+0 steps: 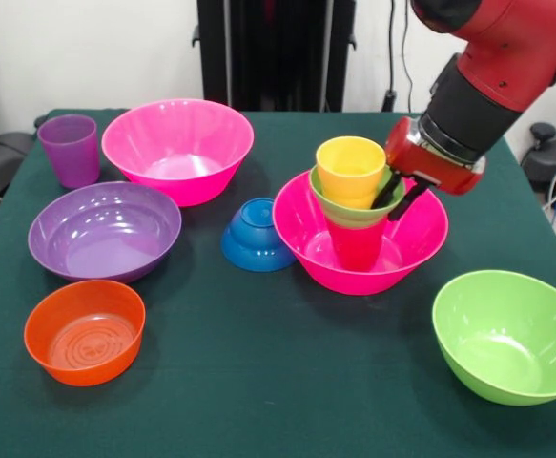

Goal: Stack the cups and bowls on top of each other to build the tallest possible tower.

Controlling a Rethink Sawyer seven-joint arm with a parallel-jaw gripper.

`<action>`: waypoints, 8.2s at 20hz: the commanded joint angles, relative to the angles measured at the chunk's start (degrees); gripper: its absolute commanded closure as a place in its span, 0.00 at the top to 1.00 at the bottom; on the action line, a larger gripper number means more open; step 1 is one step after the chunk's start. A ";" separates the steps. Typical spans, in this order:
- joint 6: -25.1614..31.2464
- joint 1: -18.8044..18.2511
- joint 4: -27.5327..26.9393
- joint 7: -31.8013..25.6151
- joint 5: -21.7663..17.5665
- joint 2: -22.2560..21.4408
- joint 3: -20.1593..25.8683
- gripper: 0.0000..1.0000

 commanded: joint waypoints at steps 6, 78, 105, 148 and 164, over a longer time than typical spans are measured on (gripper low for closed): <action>-1.38 0.17 -0.50 12.43 4.97 2.38 1.38 0.00; -2.04 4.91 2.80 10.45 12.32 4.71 -5.47 1.00; 1.63 3.21 9.06 5.52 12.22 -2.45 -2.61 1.00; 12.26 3.44 10.35 5.54 11.89 -4.42 -2.96 1.00; 21.28 1.89 9.10 -0.14 10.09 -8.04 -2.90 1.00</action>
